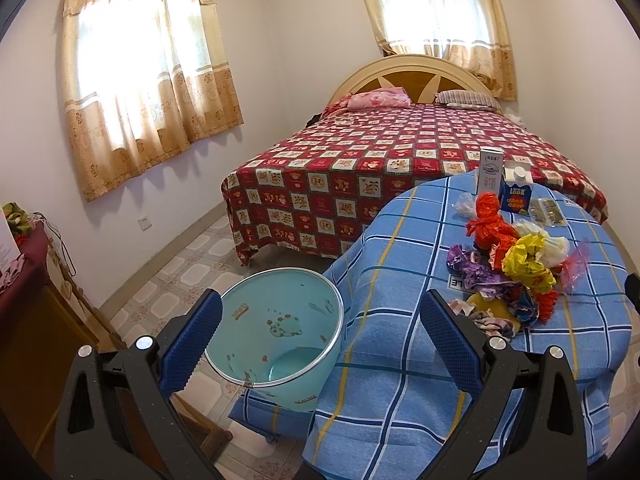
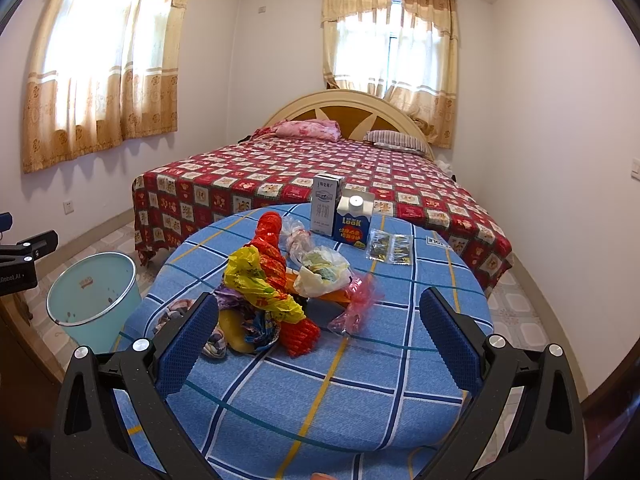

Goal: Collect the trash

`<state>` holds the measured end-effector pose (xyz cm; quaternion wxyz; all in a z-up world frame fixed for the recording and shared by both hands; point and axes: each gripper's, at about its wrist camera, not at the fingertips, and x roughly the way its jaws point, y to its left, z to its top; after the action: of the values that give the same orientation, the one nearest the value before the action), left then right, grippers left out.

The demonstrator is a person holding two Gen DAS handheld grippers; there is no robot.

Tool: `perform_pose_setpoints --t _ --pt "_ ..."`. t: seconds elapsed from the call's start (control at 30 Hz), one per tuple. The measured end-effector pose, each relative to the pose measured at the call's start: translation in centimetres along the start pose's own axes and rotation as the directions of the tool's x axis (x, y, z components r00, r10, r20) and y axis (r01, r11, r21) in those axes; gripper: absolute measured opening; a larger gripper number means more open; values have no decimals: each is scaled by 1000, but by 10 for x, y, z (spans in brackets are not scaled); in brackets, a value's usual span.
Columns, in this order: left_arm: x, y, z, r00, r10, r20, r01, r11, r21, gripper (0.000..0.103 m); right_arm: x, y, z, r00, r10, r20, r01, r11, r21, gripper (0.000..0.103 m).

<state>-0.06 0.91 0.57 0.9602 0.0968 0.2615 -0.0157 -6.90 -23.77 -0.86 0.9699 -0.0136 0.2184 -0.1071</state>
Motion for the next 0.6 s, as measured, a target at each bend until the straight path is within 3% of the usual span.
perform_pose_setpoints --t 0.6 --pt "-1 1 0 1000 0 3 0 1000 0 97 1 0 -1 1000 -1 -1 1 1000 0 98"
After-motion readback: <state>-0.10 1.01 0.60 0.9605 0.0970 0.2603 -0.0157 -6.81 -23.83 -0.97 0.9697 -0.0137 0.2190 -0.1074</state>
